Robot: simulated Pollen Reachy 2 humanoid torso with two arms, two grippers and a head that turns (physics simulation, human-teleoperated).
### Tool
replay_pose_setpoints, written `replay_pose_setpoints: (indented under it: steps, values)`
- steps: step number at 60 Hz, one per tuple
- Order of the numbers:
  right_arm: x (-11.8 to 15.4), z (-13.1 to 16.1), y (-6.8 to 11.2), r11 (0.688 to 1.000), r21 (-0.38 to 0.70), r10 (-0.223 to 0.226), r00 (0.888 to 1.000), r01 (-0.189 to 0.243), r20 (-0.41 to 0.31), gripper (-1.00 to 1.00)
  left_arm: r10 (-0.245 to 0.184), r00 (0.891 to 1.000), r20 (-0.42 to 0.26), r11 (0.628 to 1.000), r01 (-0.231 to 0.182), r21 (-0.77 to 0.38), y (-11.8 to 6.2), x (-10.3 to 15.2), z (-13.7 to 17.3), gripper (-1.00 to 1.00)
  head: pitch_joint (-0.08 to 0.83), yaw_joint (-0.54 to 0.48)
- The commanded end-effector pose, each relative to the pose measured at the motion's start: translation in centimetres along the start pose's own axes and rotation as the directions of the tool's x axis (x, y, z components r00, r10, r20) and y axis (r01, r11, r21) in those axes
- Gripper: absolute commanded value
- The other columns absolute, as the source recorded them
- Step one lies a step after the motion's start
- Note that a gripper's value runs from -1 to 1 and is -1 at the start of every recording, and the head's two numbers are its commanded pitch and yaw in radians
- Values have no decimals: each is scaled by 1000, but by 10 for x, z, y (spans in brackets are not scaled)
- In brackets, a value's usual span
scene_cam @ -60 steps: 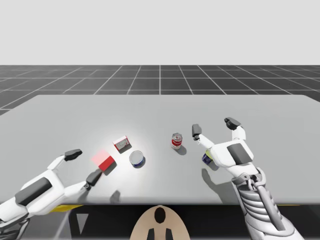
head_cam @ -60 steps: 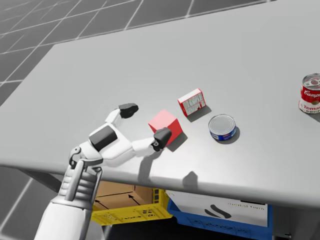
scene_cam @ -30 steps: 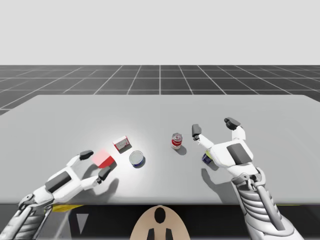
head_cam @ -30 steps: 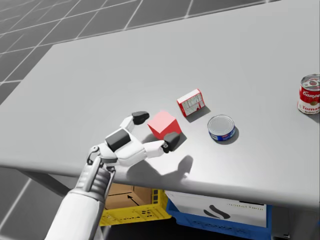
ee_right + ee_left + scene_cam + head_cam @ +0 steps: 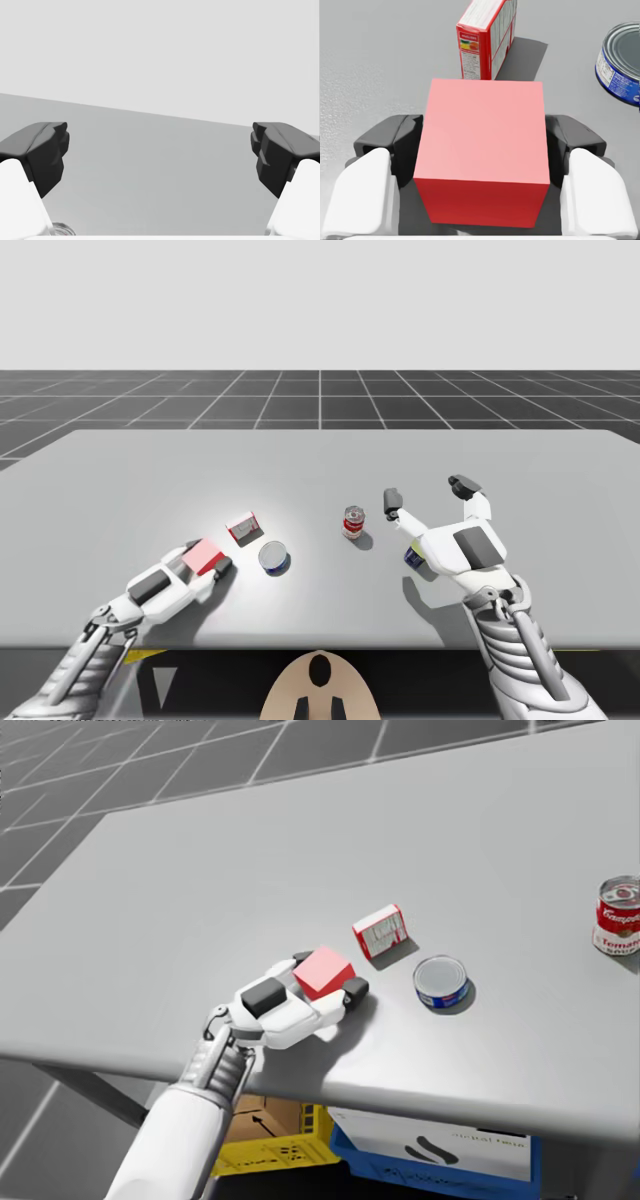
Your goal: Find the red cube and pick it up.
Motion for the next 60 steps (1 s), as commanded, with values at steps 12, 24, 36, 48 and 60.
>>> replay_pose_setpoints:
  steps: [12, 24, 36, 48, 60]
  values:
    - [0, 0, 2, 1000, -21, -16, 1000, 17, 11, -1000, -48, 998, -39, 999, 49, 12, -5, -9, -1, 1000, 621, 439]
    - [0, 0, 1, 999, -26, -18, 1000, 18, 12, -1000, -71, 997, -37, 997, 71, 6, -9, -9, 1, 1000, 475, 452]
    - [-1, 0, 1, 999, -31, -32, 999, 33, 17, -1000, -95, 995, -32, 995, 96, 11, -13, -2, 7, 1000, 390, 458]
    - [1, 1, -1, 999, -28, -43, 999, 44, 33, -1000, -121, 993, 11, 992, 121, 40, -10, 31, 24, 1000, 370, 451]
    - [0, 1, -5, 1000, -2, -30, 998, 30, 60, -1000, -197, 977, 84, 976, 187, 111, -10, 85, 47, 1000, 350, 449]
